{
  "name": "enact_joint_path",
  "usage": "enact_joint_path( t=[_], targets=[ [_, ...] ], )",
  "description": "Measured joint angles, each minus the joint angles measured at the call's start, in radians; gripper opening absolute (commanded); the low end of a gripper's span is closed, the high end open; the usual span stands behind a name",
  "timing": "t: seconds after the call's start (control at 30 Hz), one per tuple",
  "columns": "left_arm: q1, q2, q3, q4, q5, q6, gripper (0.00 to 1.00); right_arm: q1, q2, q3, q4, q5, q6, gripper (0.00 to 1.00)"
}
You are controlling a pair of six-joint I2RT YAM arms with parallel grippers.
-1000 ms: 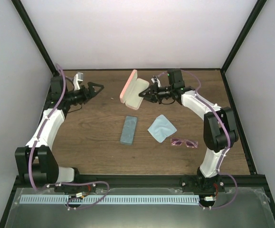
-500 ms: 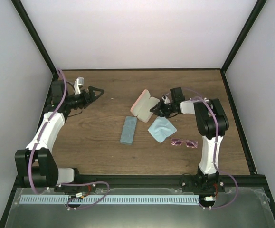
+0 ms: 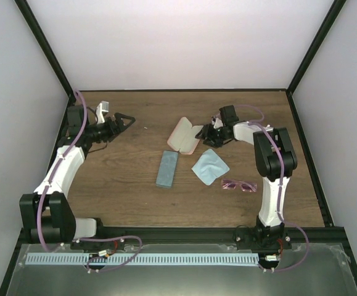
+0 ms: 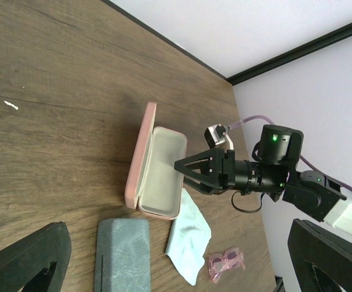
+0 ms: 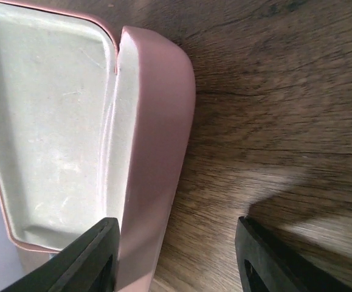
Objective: Organize the sunglasses
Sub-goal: Place the sunglasses case at the center of the board, then adjust the sunglasses case at the center of the board.
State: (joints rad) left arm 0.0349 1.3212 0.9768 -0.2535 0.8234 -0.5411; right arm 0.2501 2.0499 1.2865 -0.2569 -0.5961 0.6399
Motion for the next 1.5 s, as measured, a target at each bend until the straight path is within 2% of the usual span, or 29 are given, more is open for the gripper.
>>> enact_joint_path(
  t=[0.37,0.53,0.67,0.87,0.93,1.07,1.33,1.5],
  targets=[
    [0.000,0.002,-0.022,0.039,0.002,-0.015,1.00,0.005,-0.001,0.059,-0.153,0.090,-0.079,0.46],
    [-0.057,0.001,-0.030,0.042,-0.034,-0.023,0.90,0.022,-0.001,0.091,-0.227,0.176,-0.115,0.41],
    [-0.251,-0.001,-0.030,0.028,-0.136,-0.002,0.83,0.035,0.000,0.108,-0.266,0.230,-0.135,0.37],
    [-0.632,0.020,-0.030,0.001,-0.317,0.041,0.62,0.038,0.002,0.121,-0.298,0.260,-0.153,0.28],
    [-0.734,0.060,-0.030,-0.009,-0.381,0.059,0.60,0.038,0.006,0.128,-0.311,0.269,-0.156,0.25],
    [-0.852,0.175,-0.030,-0.023,-0.474,0.082,0.59,0.038,0.014,0.142,-0.333,0.277,-0.160,0.24],
    [-0.858,0.393,-0.018,-0.034,-0.571,0.122,0.60,0.038,0.014,0.145,-0.340,0.279,-0.160,0.25],
    [-0.827,0.407,-0.003,-0.043,-0.606,0.145,0.60,0.038,0.014,0.145,-0.341,0.278,-0.161,0.25]
  ],
)
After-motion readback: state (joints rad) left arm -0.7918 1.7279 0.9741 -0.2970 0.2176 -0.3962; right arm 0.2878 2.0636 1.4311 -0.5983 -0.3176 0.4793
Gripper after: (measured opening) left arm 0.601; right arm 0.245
